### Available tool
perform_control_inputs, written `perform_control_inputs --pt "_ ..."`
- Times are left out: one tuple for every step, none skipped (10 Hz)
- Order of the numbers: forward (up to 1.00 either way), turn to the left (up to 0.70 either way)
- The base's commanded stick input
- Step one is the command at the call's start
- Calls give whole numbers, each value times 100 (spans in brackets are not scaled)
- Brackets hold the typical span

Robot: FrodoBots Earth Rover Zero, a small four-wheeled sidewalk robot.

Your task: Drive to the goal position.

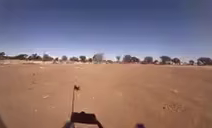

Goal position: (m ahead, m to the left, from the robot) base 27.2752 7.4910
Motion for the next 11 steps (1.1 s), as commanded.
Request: perform_control_inputs --pt "50 0" --pt "50 0" --pt "50 0" --pt "50 0" --pt "50 0" --pt "50 0" --pt "50 0" --pt "50 0" --pt "50 0" --pt "50 0" --pt "50 0"
